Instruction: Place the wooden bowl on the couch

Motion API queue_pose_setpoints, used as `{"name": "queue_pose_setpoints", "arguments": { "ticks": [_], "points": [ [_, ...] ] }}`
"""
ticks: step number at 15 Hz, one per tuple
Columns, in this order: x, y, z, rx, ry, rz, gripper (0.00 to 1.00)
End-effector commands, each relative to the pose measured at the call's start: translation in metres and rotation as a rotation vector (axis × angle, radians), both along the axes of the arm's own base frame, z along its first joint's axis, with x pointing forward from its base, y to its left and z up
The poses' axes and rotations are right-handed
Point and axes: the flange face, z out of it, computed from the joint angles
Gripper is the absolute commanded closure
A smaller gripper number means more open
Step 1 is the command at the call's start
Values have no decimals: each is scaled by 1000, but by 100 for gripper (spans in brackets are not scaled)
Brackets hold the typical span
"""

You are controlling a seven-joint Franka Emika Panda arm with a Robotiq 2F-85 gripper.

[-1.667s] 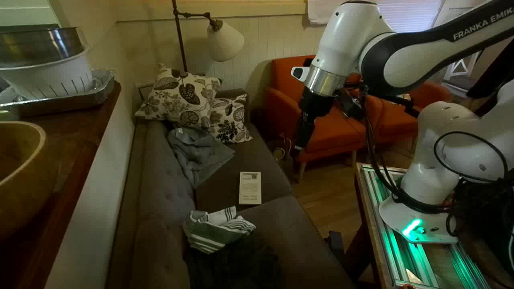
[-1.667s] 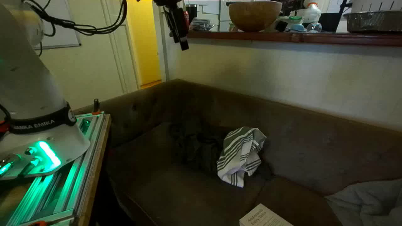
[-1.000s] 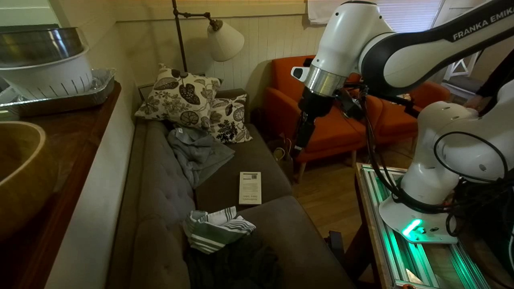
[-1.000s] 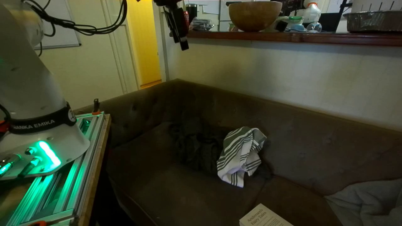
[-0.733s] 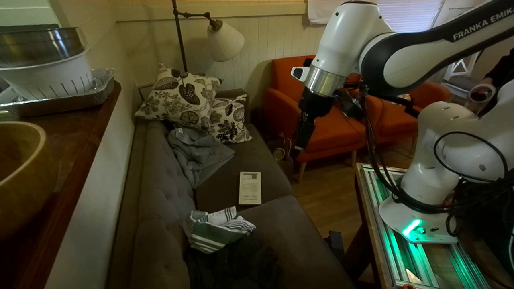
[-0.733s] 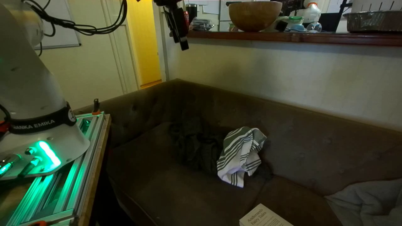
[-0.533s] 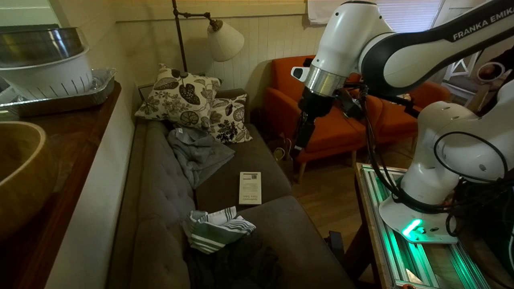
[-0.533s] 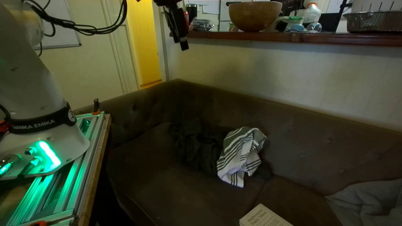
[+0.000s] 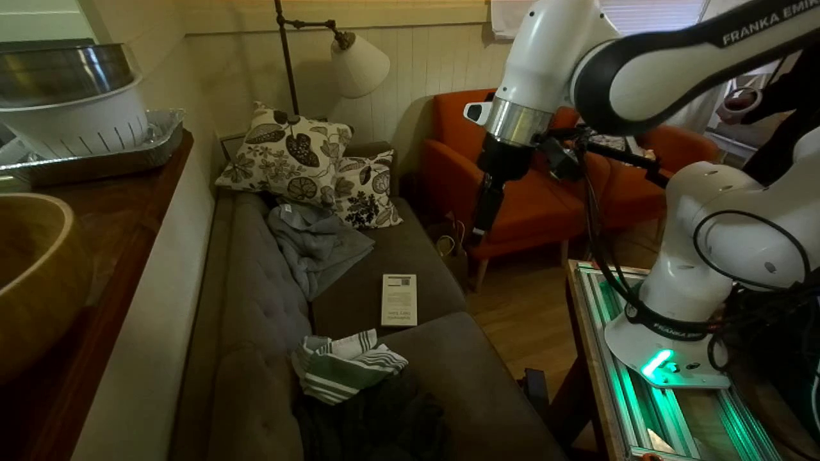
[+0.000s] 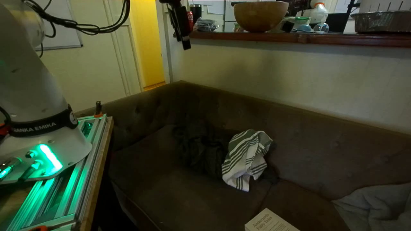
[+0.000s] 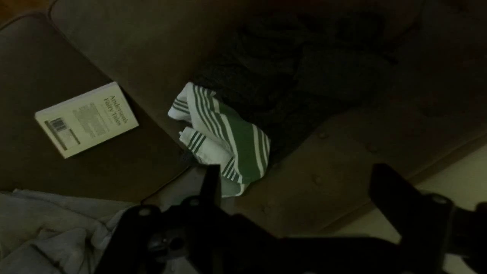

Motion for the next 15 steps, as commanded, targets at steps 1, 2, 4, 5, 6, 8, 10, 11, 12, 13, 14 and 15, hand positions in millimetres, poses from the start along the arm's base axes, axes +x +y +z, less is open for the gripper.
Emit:
{"name": "queue_pose_setpoints", "arguments": {
  "ticks": [1, 2, 4, 5, 6, 8, 10, 11, 12, 13, 14, 15],
  "points": [
    [0, -14, 62, 182, 78, -21, 0],
    [-2, -21, 84, 230, 90, -37, 0],
    [-12, -34, 126, 320, 123, -74, 0],
    [-17, -39, 146, 364, 139, -92, 0],
    [-23, -44, 166, 406, 152, -117, 0],
    [-34, -47, 204, 494, 175, -160, 0],
    [-46, -44, 240, 583, 194, -206, 0],
    [-49, -43, 253, 628, 206, -230, 0],
    [-53, -44, 266, 675, 214, -253, 0],
    [-55, -45, 275, 725, 202, -282, 0],
    [-50, -44, 257, 650, 189, -236, 0],
    [-52, -45, 266, 679, 185, -254, 0]
  ]
}}
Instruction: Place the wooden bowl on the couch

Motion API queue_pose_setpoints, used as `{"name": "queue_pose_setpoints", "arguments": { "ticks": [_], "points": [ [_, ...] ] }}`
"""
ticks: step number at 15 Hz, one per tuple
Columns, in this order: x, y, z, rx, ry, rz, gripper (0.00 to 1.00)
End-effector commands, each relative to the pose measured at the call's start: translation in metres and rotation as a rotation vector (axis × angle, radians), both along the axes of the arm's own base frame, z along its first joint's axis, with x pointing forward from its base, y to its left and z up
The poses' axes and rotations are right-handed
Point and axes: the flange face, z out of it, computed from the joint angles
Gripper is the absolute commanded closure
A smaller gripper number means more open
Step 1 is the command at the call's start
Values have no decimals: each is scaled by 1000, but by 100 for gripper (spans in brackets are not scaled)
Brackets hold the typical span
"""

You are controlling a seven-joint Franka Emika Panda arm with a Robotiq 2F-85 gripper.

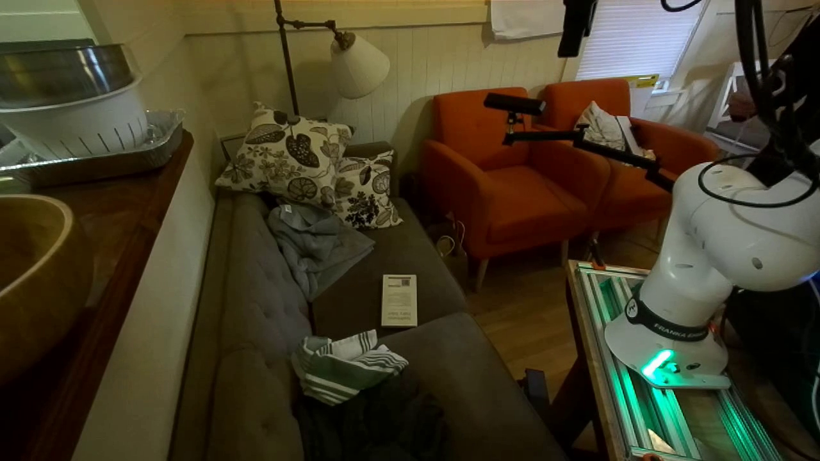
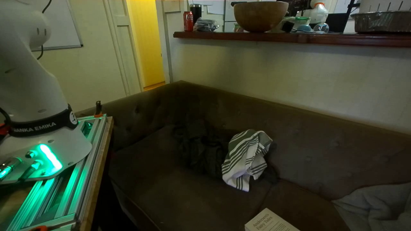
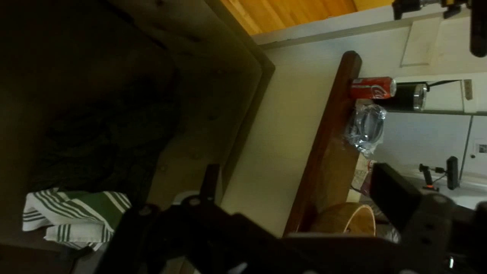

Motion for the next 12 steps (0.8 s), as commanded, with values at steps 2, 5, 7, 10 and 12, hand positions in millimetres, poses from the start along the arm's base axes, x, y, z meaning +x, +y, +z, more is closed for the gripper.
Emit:
{"name": "queue_pose_setpoints", "arguments": {
  "ticks": [2, 5, 7, 10, 12],
  "points": [
    [-1, -2, 5, 16, 3, -15, 0],
    [-3, 3, 11, 60, 91, -29, 0],
    [-5, 13, 32, 124, 190, -33, 0],
    [-8, 26, 75, 206, 305, -109, 0],
    [-4, 29, 103, 255, 372, -174, 0]
  ]
}}
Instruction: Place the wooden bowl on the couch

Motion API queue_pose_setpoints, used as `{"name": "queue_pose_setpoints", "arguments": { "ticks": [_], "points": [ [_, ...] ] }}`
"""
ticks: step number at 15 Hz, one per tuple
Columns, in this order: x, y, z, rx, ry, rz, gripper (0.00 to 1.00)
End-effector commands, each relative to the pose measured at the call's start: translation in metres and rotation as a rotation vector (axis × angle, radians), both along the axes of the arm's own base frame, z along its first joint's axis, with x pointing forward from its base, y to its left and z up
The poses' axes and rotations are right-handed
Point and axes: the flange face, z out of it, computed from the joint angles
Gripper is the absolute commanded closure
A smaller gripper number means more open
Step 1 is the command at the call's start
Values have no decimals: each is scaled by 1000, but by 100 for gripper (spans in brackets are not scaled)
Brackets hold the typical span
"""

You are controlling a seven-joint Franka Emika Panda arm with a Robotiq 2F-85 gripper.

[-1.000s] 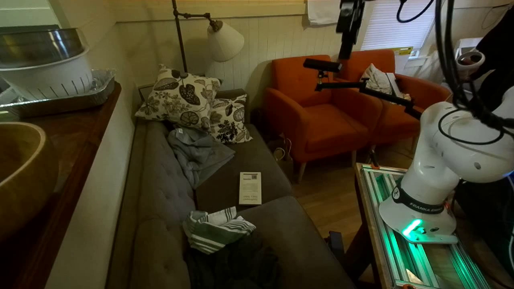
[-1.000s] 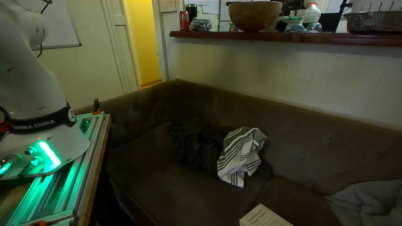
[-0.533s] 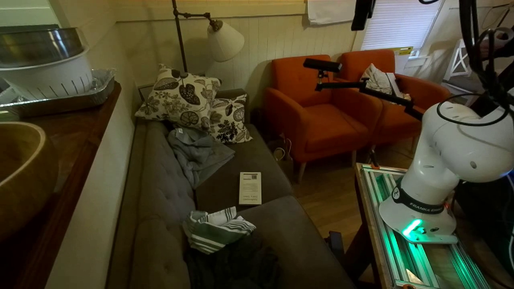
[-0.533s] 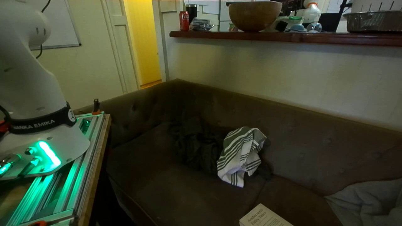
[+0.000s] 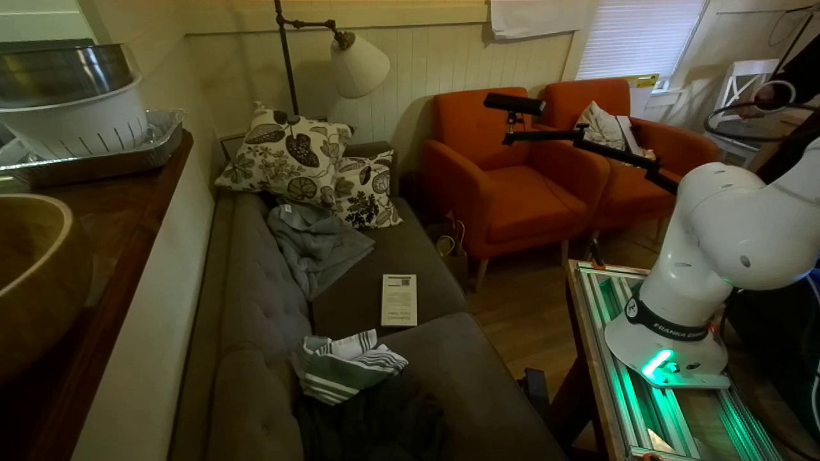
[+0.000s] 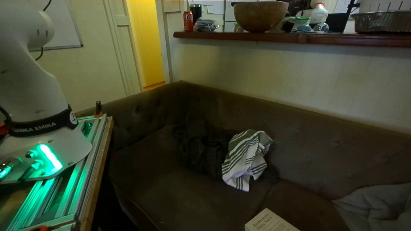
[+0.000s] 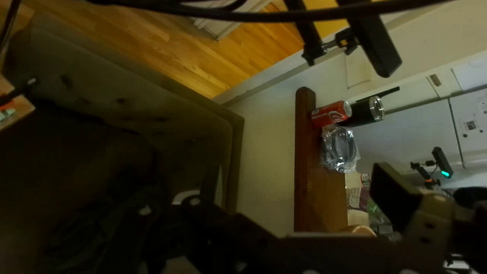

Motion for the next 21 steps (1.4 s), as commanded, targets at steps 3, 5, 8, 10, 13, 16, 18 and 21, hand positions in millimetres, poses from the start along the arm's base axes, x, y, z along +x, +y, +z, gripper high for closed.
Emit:
{"name": "queue_pose_setpoints", "arguments": {
  "ticks": [3, 5, 8, 10, 13, 16, 18, 21],
  "points": [
    [2, 4, 21, 19, 32, -38, 0],
    [4, 3, 16, 21, 34, -35, 0],
    [5, 3, 15, 21, 35, -34, 0],
    [13, 1, 14, -12, 19, -116, 0],
    [61, -5, 17, -94, -90, -252, 0],
    [112, -1, 15, -216, -191, -331, 0],
    [152, 10, 11, -315, -261, -353, 0],
    [205, 37, 6, -460, -367, -363, 0]
  ]
}}
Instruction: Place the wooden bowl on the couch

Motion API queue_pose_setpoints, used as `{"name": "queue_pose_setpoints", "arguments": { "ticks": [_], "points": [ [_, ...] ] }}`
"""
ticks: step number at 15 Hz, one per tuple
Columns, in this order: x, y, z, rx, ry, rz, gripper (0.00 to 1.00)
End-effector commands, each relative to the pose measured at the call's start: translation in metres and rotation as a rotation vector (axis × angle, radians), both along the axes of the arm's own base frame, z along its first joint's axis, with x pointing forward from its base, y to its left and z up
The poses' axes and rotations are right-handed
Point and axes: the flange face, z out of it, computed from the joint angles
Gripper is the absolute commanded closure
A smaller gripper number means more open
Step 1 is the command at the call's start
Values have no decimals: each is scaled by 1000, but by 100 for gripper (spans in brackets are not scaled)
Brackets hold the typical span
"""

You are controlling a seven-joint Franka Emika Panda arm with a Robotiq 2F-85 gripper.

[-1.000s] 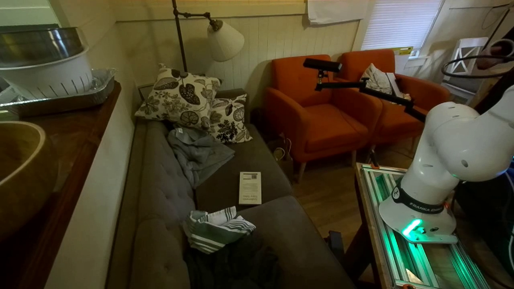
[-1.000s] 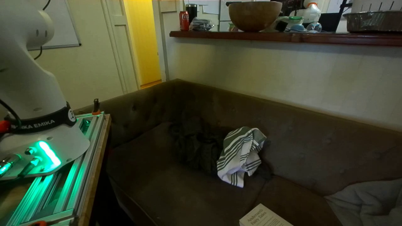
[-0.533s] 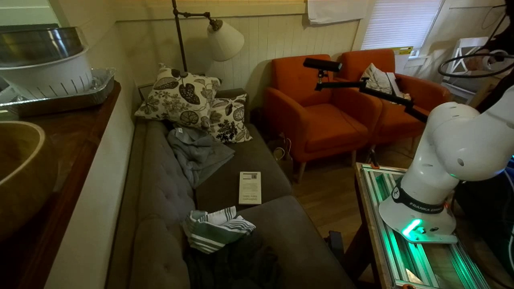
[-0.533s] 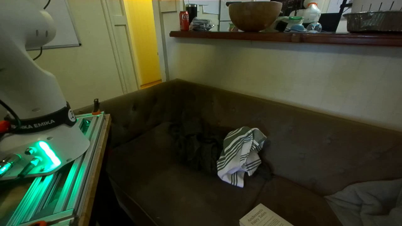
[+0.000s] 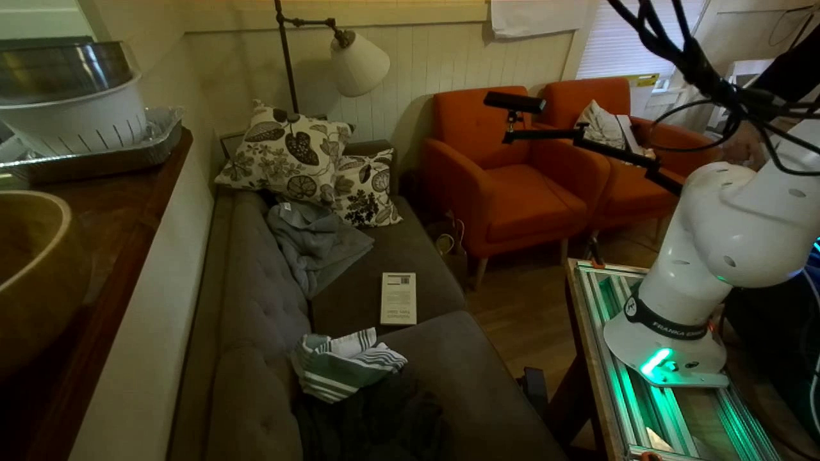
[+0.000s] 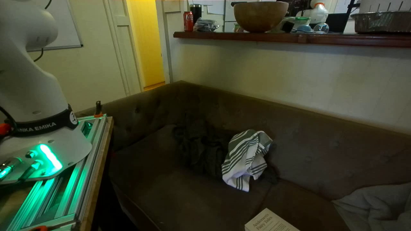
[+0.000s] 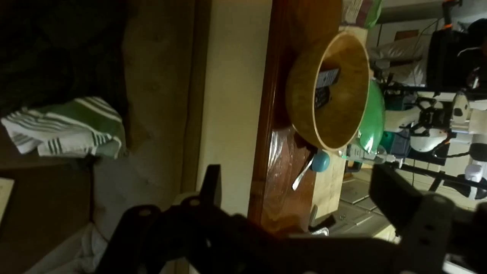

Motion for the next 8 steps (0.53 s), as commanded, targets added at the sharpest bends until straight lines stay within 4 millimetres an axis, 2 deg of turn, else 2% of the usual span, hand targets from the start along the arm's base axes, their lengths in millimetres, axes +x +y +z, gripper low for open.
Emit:
{"name": "queue_pose_setpoints", "arguments": {
  "ticks": [1, 5, 8],
  "points": [
    [65, 36, 8, -163, -90, 3, 0],
    [132, 88, -1, -224, -129, -14, 0],
    [172, 124, -24, -196, -64, -56, 0]
  ]
}}
